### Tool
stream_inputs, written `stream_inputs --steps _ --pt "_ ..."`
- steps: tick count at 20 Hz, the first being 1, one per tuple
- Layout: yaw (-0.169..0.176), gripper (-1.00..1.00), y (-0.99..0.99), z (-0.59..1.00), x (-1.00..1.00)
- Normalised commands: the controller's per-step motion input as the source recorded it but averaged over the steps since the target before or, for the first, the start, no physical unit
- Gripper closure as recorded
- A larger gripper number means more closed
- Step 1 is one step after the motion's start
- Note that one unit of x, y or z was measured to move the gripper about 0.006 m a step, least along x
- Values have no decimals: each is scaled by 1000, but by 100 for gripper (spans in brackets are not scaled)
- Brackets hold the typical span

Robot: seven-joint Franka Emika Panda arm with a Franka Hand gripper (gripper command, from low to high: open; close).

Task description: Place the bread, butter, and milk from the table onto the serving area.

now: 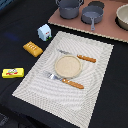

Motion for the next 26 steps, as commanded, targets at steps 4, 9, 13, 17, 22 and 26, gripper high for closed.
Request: stream_inputs --steps 4,9,13,17,22,26 --pt "4 -100 -487 -161 -24" --pt "0 -100 -629 -189 29" --pt "0 -100 -541 -183 34" --pt "0 -100 -549 -218 41" --pt "0 -100 -549 -180 75" --pt "0 -100 -495 -231 6"
